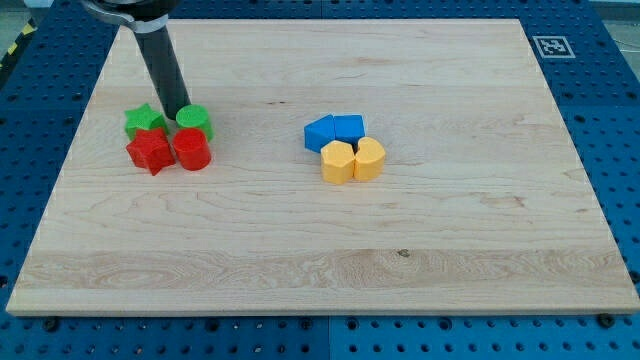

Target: Point the arm to the blue cube

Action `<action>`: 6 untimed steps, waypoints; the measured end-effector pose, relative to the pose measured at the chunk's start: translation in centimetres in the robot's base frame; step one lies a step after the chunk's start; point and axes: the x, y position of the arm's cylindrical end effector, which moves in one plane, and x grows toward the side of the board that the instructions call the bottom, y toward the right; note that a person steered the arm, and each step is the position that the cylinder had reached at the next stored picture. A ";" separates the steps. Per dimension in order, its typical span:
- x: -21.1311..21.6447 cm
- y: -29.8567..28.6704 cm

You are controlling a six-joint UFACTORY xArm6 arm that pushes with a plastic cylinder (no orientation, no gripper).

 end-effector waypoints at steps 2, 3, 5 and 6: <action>-2.9 -3.0; -5.2 2.8; -2.5 12.1; -0.5 14.9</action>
